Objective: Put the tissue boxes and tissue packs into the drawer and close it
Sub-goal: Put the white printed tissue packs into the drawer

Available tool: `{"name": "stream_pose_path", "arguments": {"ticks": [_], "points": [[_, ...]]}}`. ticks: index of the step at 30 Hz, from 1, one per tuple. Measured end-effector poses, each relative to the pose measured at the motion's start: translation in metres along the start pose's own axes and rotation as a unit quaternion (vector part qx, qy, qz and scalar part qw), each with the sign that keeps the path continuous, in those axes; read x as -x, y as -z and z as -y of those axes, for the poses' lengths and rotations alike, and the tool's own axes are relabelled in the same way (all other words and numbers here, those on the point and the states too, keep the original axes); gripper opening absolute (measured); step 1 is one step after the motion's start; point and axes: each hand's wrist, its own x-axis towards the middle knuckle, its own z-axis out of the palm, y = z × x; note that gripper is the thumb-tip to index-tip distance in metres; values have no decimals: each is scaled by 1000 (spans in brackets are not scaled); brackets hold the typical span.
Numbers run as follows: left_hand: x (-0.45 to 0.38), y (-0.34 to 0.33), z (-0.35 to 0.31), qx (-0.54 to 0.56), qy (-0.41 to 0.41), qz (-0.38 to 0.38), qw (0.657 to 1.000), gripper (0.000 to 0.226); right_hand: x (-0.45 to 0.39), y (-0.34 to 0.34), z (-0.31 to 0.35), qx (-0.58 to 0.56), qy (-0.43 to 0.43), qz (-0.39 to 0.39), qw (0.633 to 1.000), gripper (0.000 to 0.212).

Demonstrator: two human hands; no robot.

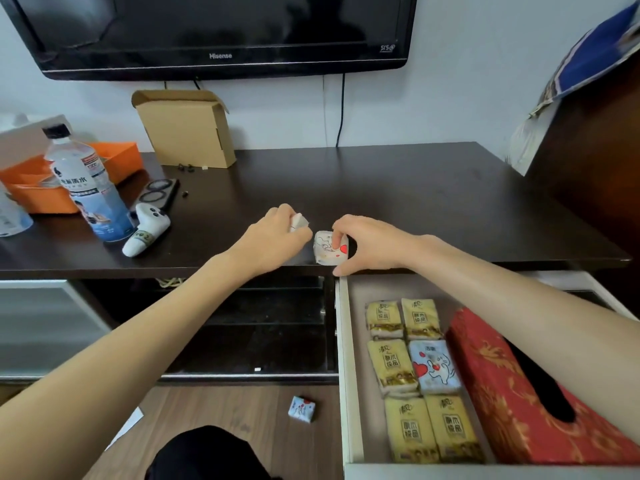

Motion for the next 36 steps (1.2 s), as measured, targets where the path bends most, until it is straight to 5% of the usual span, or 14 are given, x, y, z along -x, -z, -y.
{"name": "stream_pose_path", "arguments": {"ticks": [8, 15, 21, 28, 36], "points": [[32, -1, -25, 46, -37, 63, 996, 31, 13, -1, -3, -21, -5, -39, 999, 36], [67, -32, -61, 124, -36, 209, 970, 31, 105, 22, -12, -60, -29, -24, 997, 39], [106, -94, -90, 17, -101, 314, 944, 37, 206, 19, -25, -25, -36, 72, 996, 41], [131, -137, -90, -102, -117, 343, 926, 63, 246, 3, -34, 15, 12, 137, 990, 40], [140, -138, -90, -21, -53, 413, 909, 59, 255, -16, -36, 40, 74, 150, 985, 38]]}}
